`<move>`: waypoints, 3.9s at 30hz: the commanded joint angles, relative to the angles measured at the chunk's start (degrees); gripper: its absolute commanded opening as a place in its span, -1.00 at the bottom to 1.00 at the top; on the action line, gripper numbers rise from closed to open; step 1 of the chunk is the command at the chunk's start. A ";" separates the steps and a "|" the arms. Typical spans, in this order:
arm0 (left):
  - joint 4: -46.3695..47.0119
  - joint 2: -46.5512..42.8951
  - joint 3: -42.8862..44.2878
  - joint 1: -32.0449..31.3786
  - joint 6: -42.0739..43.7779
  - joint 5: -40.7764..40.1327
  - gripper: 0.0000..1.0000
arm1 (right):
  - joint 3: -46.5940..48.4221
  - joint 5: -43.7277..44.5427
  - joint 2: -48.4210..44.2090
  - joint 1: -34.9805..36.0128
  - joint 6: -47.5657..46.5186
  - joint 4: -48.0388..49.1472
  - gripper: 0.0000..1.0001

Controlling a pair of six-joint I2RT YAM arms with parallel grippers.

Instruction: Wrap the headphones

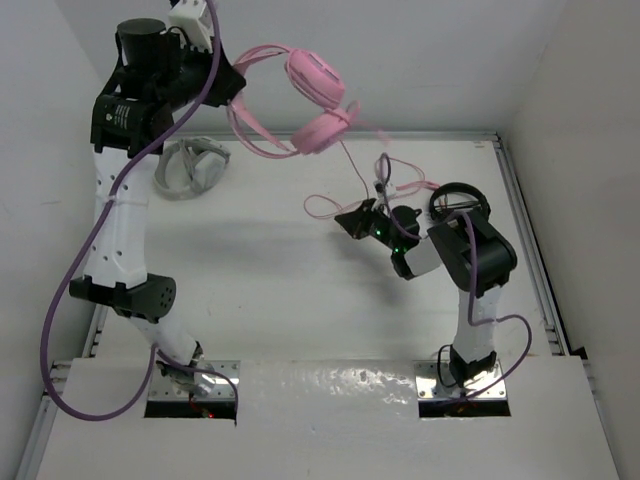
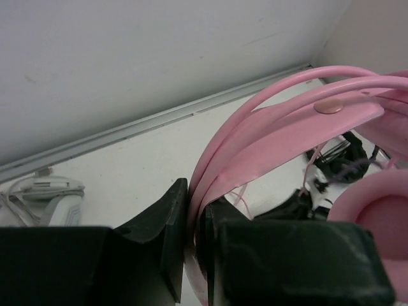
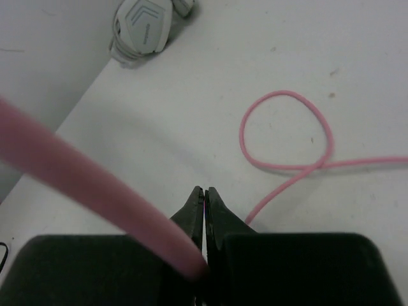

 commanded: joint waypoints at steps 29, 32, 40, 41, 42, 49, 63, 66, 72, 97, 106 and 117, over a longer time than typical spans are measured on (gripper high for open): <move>34.65 4.69 -12.52 2.87 6.26 -29.38 -1.00 | -4.61 6.82 -29.22 27.50 -34.27 -32.80 -1.00; 35.89 7.59 -13.67 2.78 7.32 -29.12 -1.00 | -1.98 6.38 -33.09 31.02 -36.65 -38.60 -1.00; 45.45 4.89 -32.00 -1.43 30.39 -36.24 -1.00 | 11.79 32.61 -46.54 31.11 -45.26 -66.94 -1.00; 46.95 3.40 -38.30 -2.13 33.05 -35.11 -1.00 | 13.66 42.32 -46.72 30.16 -47.54 -69.35 -1.00; 48.01 0.34 -40.89 -2.84 35.43 -34.66 -1.00 | 15.68 45.98 -46.46 29.28 -48.52 -73.81 -1.00; 46.36 -9.88 -60.41 -18.74 54.16 -45.18 -1.00 | 27.29 53.58 -43.65 18.47 -52.03 -79.13 -1.00; 15.42 -11.56 -50.50 -25.52 35.99 -25.80 -1.00 | 36.16 26.44 -37.15 -2.28 -41.86 -74.47 -1.00; 12.60 -12.00 -48.48 -25.96 33.53 -21.22 -1.00 | 38.89 19.93 -33.11 -4.57 -38.86 -74.83 -1.00; 9.53 -11.65 -43.31 -26.31 29.57 -13.41 -1.00 | 42.68 9.91 -26.60 -5.45 -34.99 -74.56 -1.00; 6.79 -4.00 -1.37 -19.03 6.02 -6.98 -1.00 | 12.80 -19.99 -5.96 -6.24 -7.74 -16.65 0.48; 10.31 -2.16 4.26 -10.41 -1.98 -3.64 -1.00 | 15.96 -9.99 -1.02 -4.49 -23.54 -27.00 0.61; 11.89 -0.93 6.02 -2.69 -8.48 1.72 -1.00 | 12.74 5.93 -2.85 0.08 -41.31 -37.64 -0.96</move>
